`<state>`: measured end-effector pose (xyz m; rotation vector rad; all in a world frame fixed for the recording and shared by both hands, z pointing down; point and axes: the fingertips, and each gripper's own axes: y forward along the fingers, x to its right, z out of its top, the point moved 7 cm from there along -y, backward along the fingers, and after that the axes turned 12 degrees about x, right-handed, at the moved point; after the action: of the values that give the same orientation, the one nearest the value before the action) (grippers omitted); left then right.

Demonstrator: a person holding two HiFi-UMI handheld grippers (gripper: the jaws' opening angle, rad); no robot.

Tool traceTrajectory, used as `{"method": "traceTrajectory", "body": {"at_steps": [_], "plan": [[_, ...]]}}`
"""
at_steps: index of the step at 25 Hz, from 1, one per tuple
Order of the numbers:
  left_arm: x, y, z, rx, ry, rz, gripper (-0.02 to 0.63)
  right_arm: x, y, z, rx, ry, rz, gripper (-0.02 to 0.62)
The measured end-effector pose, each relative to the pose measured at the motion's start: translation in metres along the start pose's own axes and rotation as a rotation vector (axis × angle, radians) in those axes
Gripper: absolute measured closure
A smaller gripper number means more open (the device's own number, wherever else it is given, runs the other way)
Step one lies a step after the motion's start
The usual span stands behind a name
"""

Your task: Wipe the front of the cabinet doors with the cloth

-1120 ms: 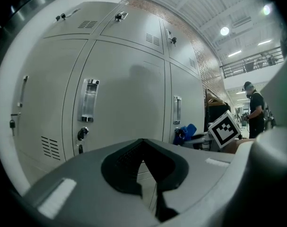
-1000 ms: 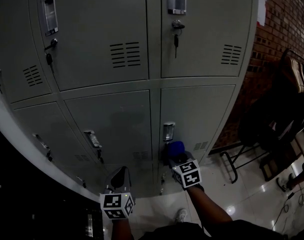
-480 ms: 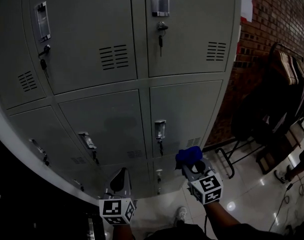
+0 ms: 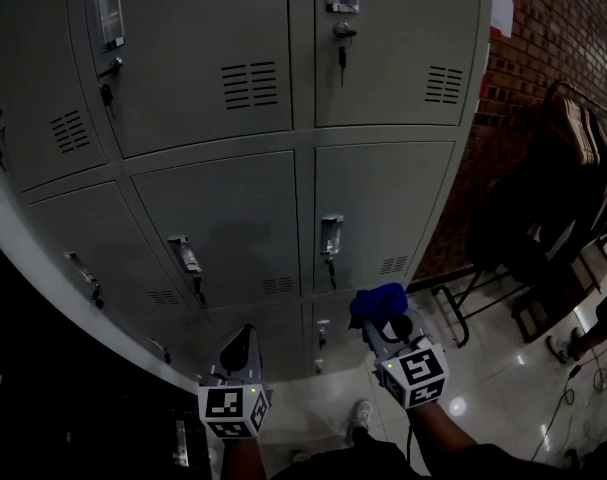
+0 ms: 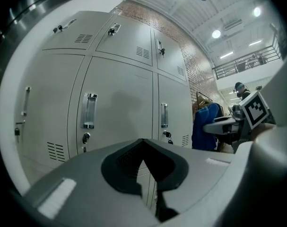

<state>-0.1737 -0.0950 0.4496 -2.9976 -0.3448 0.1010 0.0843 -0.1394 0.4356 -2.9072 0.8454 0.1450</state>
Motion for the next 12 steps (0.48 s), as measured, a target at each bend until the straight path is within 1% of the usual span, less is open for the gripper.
{"method": "traceTrajectory", "body": {"at_steps": [7, 12], "plan": [[0.004, -0.011, 0.006, -0.003, 0.008, -0.021, 0.592, -0.008, -0.009, 0.006, 0.028, 0.011, -0.007, 0.482], [0.01, -0.011, 0.006, -0.001, 0.018, -0.04, 0.592, -0.01, -0.016, 0.003, 0.032, 0.016, -0.009, 0.482]]}}
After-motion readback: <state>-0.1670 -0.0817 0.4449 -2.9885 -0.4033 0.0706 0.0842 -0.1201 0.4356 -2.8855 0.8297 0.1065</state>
